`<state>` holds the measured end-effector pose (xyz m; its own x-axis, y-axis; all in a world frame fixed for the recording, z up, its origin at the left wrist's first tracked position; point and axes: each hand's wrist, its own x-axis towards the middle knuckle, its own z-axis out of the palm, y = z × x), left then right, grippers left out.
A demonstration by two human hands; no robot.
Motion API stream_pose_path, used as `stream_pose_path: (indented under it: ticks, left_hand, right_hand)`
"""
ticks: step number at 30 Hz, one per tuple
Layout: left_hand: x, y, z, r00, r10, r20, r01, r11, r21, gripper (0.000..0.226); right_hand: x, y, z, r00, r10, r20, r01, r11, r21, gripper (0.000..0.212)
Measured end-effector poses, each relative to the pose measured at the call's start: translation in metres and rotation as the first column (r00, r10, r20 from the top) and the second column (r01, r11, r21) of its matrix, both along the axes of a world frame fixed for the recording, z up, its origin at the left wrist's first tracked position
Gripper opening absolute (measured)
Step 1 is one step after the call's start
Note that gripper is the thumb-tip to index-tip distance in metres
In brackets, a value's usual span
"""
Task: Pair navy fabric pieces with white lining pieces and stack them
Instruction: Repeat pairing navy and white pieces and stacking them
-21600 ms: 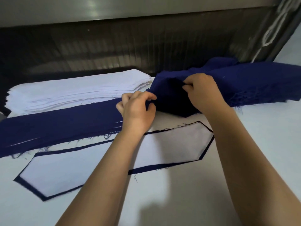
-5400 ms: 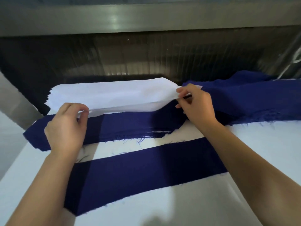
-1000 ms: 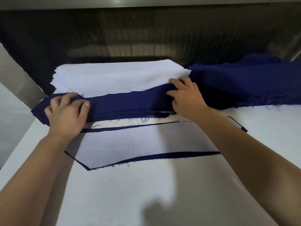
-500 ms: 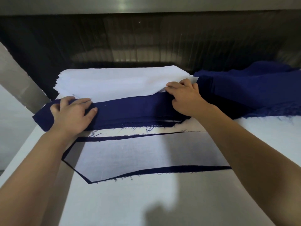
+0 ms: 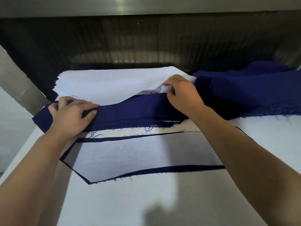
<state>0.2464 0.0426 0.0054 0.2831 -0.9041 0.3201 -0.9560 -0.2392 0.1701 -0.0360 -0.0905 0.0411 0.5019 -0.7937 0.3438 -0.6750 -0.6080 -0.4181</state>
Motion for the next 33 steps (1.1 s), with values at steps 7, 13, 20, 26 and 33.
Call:
stream_pose_path:
  ticks: [7,13,20,26,33]
  left_hand:
    - [-0.004,-0.001,0.004,0.996,0.051,-0.078,-0.055,0.997,-0.049,0.014]
    - [-0.019,0.003,0.005,0.998,0.06,-0.024,-0.063,0.981,-0.181,0.008]
    - [-0.049,-0.002,0.001,0.999,0.023,0.032,-0.016,0.978,-0.21,0.024]
    - [-0.055,0.004,0.011,0.997,0.017,0.075,0.008,0.947,-0.32,0.009]
    - [-0.058,0.034,0.013,0.994,-0.108,-0.034,0.091,0.941,-0.326,0.006]
  right_hand:
    - [0.006,0.005,-0.001,0.994,-0.029,0.108,0.036,0.997,-0.071,0.018]
    - [0.01,0.017,-0.004,0.99,-0.058,0.131,0.07,0.994,-0.088,0.042]
    - [0.009,0.028,-0.006,0.982,-0.08,0.173,0.096,0.992,-0.082,0.04]
    - [-0.014,0.035,0.003,0.992,-0.078,0.101,0.094,0.982,-0.163,0.019]
    - [-0.054,0.05,-0.004,0.981,-0.092,0.17,0.118,0.982,-0.147,0.022]
